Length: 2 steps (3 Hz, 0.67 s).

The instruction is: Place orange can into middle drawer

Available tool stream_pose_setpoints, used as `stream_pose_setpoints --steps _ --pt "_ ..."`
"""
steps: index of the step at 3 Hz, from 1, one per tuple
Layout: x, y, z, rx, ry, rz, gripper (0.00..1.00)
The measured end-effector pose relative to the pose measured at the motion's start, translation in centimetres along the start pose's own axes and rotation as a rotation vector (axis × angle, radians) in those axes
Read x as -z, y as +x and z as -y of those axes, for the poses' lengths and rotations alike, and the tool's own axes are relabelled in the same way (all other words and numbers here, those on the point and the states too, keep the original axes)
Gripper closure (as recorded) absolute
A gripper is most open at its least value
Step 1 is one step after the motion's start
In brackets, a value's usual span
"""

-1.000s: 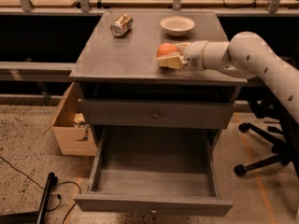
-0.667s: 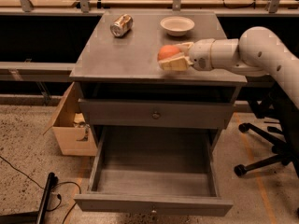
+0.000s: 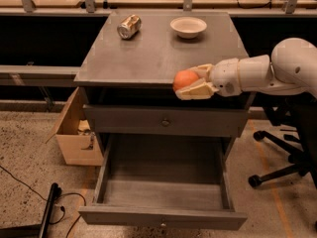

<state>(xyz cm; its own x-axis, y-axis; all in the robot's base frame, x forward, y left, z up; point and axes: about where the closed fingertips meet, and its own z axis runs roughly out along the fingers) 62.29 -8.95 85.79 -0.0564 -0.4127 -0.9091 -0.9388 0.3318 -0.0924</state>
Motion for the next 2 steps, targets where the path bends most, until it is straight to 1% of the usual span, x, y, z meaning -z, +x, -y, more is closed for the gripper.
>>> stream_pose_setpoints --steps 1,2 --pt "0.0 0.0 0.0 0.0 0.0 0.0 1.0" --pt "0.6 -0.2 -2.0 -0.046 -0.033 0.011 1.0"
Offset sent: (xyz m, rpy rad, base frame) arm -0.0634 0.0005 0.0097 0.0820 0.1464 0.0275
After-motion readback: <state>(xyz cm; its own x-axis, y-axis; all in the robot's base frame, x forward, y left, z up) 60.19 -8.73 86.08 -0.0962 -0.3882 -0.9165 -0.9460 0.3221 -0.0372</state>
